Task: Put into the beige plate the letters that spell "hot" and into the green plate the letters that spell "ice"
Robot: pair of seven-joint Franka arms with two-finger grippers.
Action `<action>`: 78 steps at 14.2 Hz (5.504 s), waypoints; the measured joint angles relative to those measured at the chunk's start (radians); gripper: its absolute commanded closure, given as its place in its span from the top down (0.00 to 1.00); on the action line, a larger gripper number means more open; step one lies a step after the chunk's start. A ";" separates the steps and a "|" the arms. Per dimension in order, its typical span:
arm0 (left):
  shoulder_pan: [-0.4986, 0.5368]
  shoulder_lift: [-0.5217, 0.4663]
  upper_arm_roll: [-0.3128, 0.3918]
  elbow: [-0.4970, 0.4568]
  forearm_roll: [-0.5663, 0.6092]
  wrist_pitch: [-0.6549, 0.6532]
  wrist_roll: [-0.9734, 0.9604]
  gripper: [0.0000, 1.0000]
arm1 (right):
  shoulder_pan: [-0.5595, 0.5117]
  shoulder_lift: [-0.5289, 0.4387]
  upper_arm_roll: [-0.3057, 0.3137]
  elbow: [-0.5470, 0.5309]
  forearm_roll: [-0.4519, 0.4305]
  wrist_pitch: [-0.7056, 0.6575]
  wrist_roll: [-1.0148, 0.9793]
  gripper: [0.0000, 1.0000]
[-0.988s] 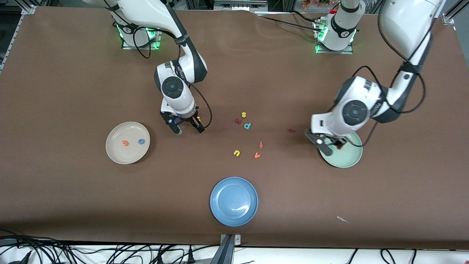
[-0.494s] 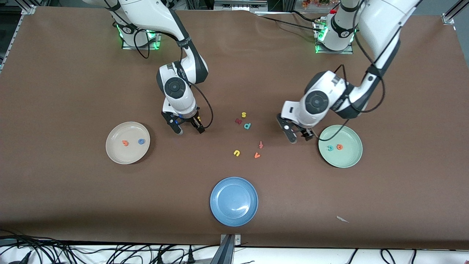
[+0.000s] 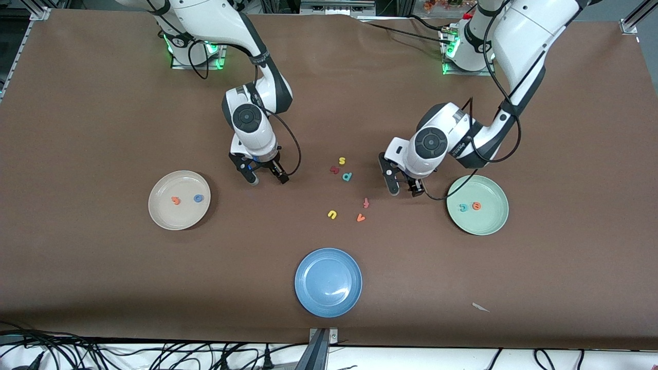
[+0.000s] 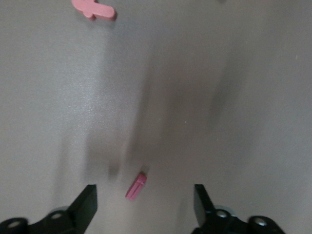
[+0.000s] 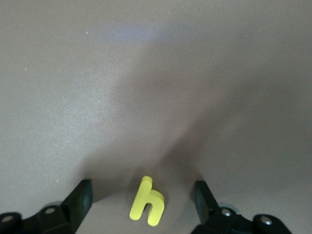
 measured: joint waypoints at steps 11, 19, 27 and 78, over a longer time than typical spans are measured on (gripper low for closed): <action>0.011 0.037 0.000 -0.017 0.134 0.057 0.049 0.48 | 0.000 -0.022 0.017 -0.012 0.000 0.005 -0.004 0.53; 0.023 0.041 0.000 -0.028 0.136 0.079 0.049 0.00 | 0.000 -0.027 0.016 -0.019 0.000 0.004 -0.035 0.46; 0.036 -0.018 -0.002 0.025 0.129 -0.048 0.045 0.00 | 0.000 -0.031 0.016 -0.022 0.000 0.004 -0.054 0.36; -0.035 -0.466 0.401 0.467 -0.329 -0.694 -0.562 1.00 | -0.068 -0.046 -0.397 0.322 0.114 -0.620 -1.134 1.00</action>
